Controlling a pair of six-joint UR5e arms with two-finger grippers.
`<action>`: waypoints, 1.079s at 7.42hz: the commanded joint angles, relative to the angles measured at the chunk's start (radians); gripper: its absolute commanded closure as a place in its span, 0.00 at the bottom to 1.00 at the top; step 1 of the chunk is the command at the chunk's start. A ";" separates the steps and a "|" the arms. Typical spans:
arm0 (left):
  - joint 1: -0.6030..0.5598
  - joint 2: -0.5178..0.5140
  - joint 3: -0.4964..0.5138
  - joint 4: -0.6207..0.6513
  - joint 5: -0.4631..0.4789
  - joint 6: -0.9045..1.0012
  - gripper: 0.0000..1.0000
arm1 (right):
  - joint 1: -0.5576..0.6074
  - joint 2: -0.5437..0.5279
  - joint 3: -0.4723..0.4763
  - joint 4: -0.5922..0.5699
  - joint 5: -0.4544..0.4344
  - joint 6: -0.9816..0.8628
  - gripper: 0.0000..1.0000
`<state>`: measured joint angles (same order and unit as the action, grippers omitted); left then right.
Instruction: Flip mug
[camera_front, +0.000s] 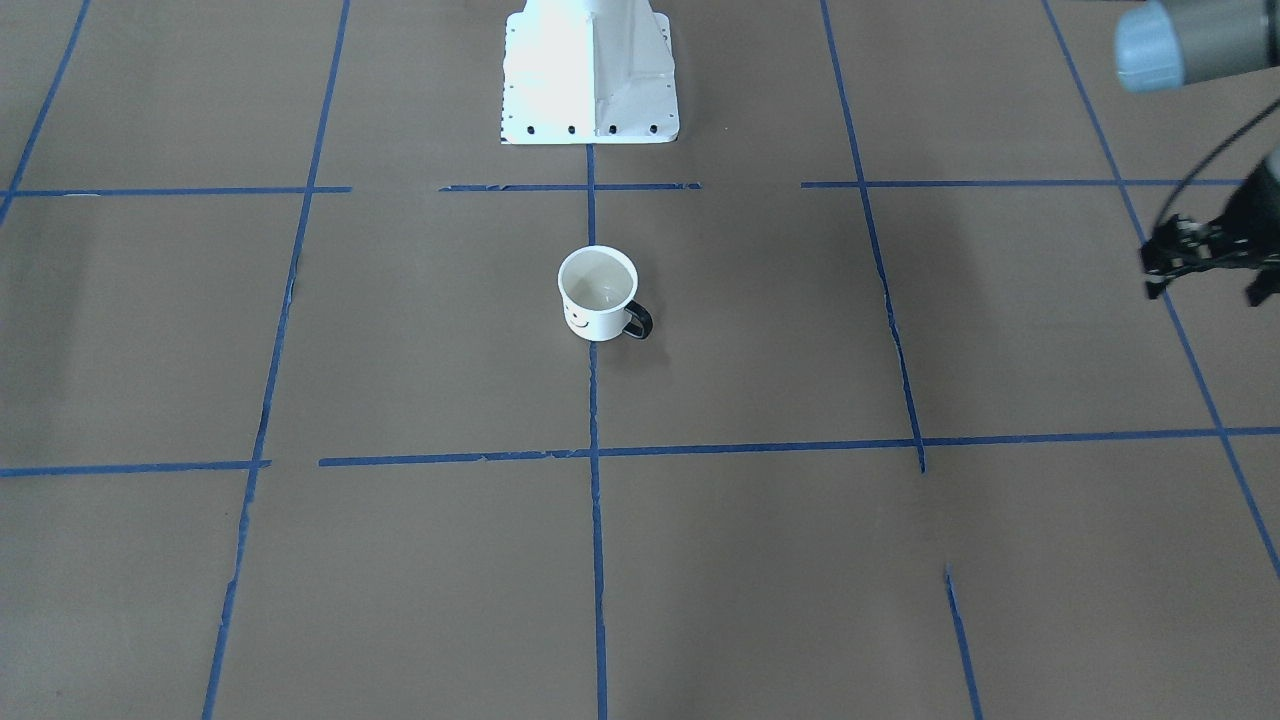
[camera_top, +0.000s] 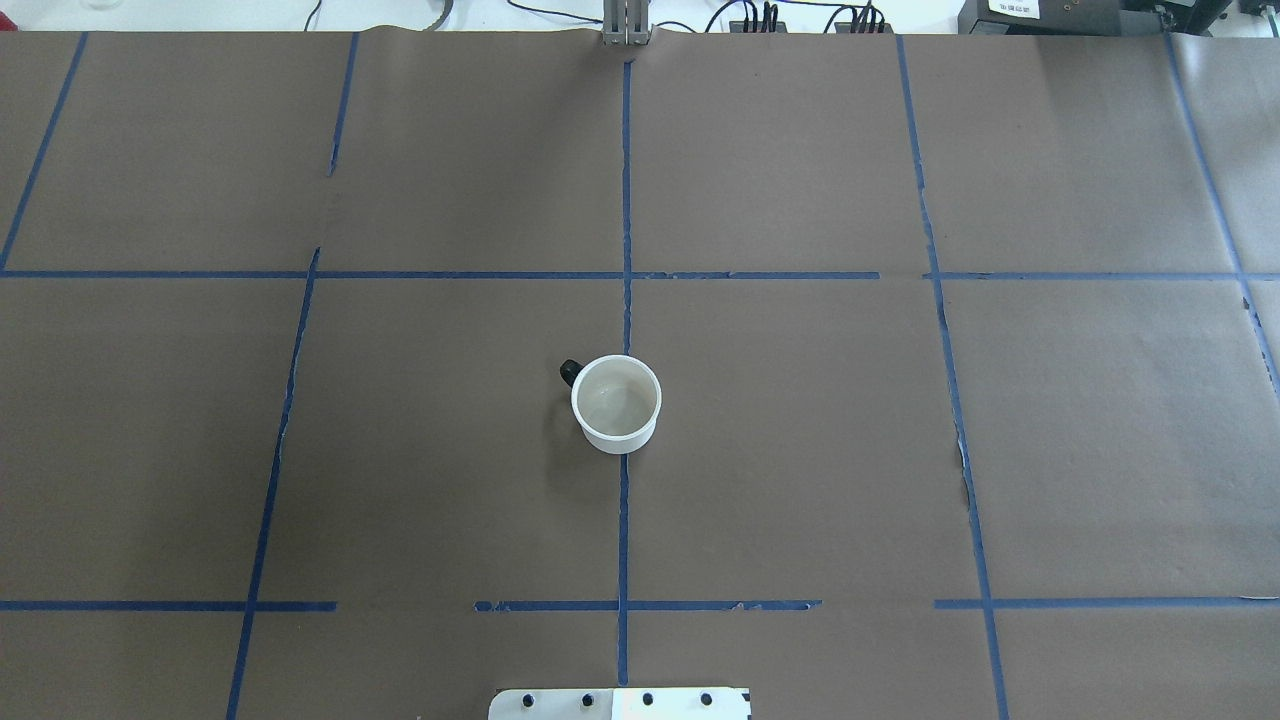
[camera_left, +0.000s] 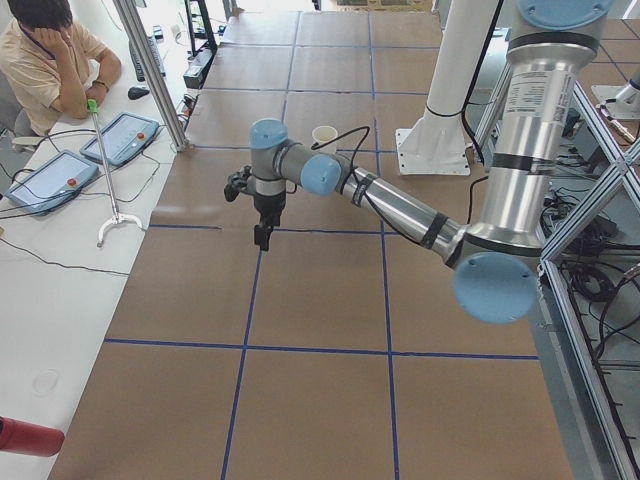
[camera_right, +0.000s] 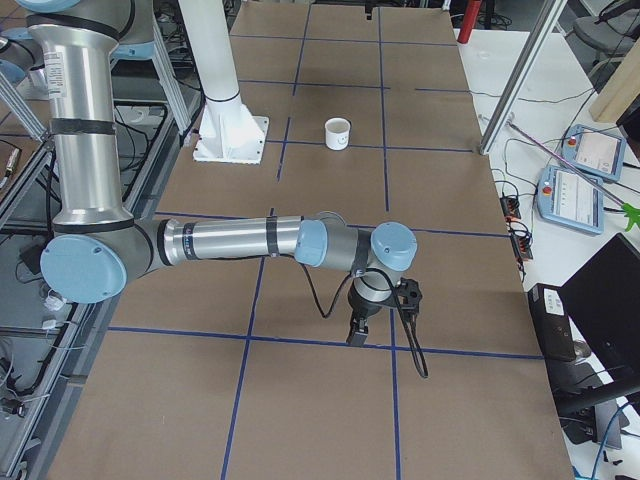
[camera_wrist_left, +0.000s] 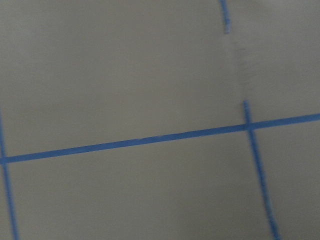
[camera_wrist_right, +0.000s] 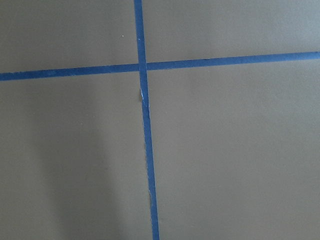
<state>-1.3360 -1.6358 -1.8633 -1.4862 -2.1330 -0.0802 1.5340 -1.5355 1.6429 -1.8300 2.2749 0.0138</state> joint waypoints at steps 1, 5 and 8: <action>-0.230 0.068 0.131 -0.032 -0.033 0.328 0.00 | 0.000 0.000 0.000 0.000 0.000 0.000 0.00; -0.255 0.100 0.144 -0.046 -0.097 0.211 0.00 | 0.000 0.000 0.000 0.000 0.000 0.000 0.00; -0.255 0.109 0.196 -0.049 -0.206 0.214 0.00 | 0.000 0.000 0.000 0.000 0.000 0.000 0.00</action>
<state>-1.5907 -1.5333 -1.6885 -1.5329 -2.2790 0.1327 1.5340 -1.5355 1.6429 -1.8300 2.2749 0.0138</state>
